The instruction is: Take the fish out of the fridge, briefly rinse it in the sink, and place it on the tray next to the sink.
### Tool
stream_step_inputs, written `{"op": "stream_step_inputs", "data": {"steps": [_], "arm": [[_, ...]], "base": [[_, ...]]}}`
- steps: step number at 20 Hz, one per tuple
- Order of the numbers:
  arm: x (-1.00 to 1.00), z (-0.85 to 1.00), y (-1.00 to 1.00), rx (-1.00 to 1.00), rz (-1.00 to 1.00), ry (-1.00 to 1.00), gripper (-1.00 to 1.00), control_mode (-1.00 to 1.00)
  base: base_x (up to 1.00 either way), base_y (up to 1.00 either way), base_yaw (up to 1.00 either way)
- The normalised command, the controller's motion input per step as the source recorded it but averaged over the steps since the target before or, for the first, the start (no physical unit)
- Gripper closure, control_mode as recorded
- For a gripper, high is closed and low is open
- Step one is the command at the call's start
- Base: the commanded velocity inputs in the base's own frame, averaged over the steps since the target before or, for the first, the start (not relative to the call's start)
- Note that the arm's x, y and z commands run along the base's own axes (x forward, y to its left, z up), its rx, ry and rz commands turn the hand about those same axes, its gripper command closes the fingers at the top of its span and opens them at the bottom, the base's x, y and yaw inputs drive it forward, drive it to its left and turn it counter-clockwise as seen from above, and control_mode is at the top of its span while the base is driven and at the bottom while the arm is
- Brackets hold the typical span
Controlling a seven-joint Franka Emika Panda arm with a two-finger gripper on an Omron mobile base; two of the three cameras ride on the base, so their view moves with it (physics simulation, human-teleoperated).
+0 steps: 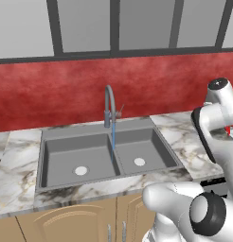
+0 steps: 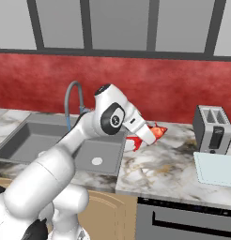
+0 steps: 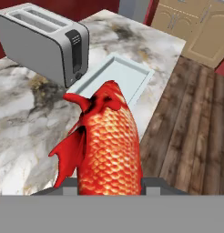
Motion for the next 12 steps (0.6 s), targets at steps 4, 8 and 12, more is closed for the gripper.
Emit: {"op": "stream_step_inputs", "data": {"steps": [4, 8, 12], "arm": [[1.00, -0.19, -1.00, 0.25, 0.00, 0.30, 1.00, -1.00], [0.61, -0.18, -0.87, 0.29, 0.03, 0.34, 1.00, -1.00], [0.15, -0.35, -0.67, 0.03, -0.03, 0.07, 1.00, -1.00]], "base": [[0.00, 0.00, 0.00], [0.00, 0.00, 0.00], [0.00, 0.00, 0.00]]}}
